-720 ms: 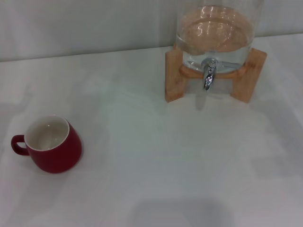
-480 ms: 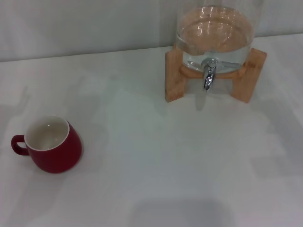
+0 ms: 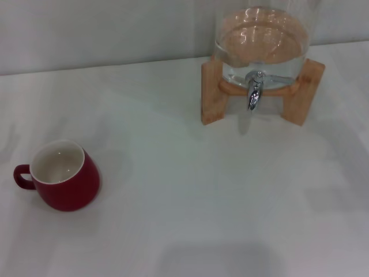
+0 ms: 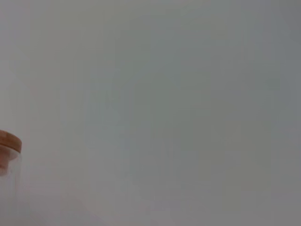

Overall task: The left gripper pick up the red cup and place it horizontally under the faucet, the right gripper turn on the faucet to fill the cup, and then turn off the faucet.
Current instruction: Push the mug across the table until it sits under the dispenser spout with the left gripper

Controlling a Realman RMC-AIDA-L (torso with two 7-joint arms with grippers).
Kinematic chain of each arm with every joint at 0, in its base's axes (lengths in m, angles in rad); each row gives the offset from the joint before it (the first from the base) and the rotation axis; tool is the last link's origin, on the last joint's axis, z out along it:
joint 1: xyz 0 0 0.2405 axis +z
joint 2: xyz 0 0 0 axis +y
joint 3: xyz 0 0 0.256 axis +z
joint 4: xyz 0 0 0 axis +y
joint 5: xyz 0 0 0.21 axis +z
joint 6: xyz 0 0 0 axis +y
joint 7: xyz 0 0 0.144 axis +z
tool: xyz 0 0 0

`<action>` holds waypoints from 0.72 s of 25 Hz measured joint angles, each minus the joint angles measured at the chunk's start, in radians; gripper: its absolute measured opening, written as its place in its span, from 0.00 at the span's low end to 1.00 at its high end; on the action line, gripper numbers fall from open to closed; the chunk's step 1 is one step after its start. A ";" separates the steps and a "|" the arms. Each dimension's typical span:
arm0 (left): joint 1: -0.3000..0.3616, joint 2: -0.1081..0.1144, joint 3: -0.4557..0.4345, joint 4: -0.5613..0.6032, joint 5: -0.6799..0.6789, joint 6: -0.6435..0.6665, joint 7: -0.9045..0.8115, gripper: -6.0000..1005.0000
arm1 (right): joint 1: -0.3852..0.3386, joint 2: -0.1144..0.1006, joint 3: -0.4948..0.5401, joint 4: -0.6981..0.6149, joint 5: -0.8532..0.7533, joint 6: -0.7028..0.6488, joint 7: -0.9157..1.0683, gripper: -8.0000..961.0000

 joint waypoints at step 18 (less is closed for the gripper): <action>0.071 -0.002 0.145 0.153 0.009 -0.048 0.003 0.88 | 0.058 -0.002 -0.008 0.007 -0.009 -0.070 -0.007 0.63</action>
